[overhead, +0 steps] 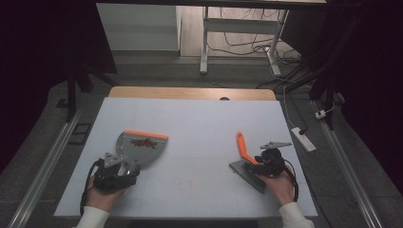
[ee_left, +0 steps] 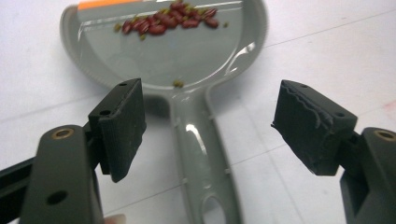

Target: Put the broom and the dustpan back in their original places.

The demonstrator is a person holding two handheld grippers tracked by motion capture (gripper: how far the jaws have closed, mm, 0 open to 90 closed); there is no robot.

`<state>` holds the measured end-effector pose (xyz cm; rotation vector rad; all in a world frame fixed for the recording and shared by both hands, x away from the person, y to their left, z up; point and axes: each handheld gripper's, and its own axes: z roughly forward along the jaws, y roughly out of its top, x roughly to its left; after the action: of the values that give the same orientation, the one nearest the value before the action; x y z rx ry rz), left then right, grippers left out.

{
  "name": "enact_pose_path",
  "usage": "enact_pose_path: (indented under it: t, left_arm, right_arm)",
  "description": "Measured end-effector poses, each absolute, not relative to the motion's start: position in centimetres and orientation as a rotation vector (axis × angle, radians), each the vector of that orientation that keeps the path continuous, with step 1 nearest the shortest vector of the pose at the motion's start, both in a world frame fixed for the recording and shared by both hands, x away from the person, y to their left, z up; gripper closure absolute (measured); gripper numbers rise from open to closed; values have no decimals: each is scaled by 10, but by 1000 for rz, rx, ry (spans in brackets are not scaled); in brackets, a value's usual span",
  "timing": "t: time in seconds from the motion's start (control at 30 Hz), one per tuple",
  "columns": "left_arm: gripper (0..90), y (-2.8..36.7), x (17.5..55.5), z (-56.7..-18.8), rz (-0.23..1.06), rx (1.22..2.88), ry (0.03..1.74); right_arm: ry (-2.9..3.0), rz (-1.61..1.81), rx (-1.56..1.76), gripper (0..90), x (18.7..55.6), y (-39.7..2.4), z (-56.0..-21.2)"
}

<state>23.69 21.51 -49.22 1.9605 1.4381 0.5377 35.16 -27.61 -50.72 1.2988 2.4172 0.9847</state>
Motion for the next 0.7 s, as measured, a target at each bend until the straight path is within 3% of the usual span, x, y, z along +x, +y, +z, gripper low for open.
enact_pose_path:
  t: [0.13, 0.37, 0.7]
  left_arm:
    - [263, 208, 240, -486, 542, 1993, 1373]
    - [267, 206, 256, -494, 415, 2012, 1241]
    - [272, 204, 269, -499, 357, 2056, 1139]
  right_arm:
    - [2404, 1009, 1268, 405, 348, -277, -503]
    - [2415, 1091, 1133, 427, 334, -273, -494]
    - [2459, 1201, 959, 430, 317, -254, -489]
